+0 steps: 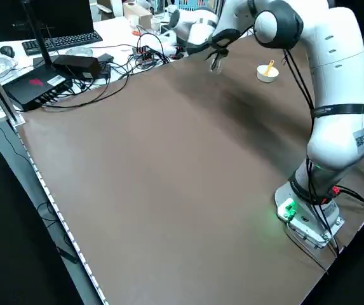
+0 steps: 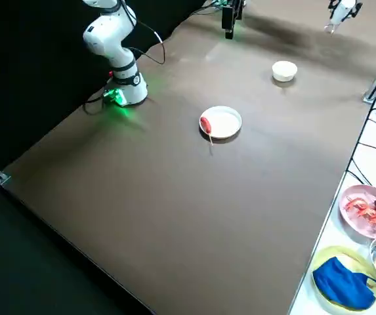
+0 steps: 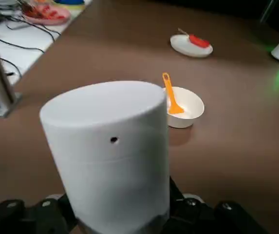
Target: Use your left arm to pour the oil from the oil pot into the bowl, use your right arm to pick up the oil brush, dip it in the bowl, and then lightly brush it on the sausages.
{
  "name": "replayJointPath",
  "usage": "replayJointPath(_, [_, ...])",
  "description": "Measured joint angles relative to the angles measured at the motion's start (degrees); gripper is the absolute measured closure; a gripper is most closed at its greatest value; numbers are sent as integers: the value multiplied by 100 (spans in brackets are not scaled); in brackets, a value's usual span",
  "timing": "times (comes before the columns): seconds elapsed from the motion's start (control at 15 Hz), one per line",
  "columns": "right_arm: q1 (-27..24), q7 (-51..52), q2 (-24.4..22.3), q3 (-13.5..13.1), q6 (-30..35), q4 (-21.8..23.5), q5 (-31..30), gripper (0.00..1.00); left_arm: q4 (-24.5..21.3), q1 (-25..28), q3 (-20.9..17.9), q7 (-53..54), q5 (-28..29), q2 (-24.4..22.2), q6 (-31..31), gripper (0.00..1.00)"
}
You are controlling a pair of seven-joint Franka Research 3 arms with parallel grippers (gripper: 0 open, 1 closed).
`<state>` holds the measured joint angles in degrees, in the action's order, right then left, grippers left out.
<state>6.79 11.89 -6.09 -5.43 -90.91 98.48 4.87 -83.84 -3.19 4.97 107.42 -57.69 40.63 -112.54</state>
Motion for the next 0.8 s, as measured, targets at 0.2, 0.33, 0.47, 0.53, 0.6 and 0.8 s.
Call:
replayJointPath(0.2, [110, 10, 45, 3, 0, 10, 8, 0, -7, -627, -9, -587, 398, 0, -576, 39])
replayJointPath(0.33, [177, 9, 100, 6, 0, 18, 9, 0, -14, -1067, -12, -1162, 890, 0, -946, 39])
replayJointPath(0.47, [193, 9, 193, 6, 0, 26, 11, 0, -22, -1505, -9, -1810, 1572, 1, -1114, 39])
replayJointPath(0.53, [208, 11, 263, 6, 0, 32, 17, 0, -36, -1747, -11, -2114, 1892, 5, -1255, 39])
replayJointPath(0.6, [249, 13, 351, 8, 3, 41, 34, 0, -52, -1981, -17, -2433, 2182, 12, -1460, 39])
replayJointPath(0.8, [593, 10, 917, 23, -15, 65, 164, 0, -80, -2694, -67, -3933, 3448, 78, -1890, 39])
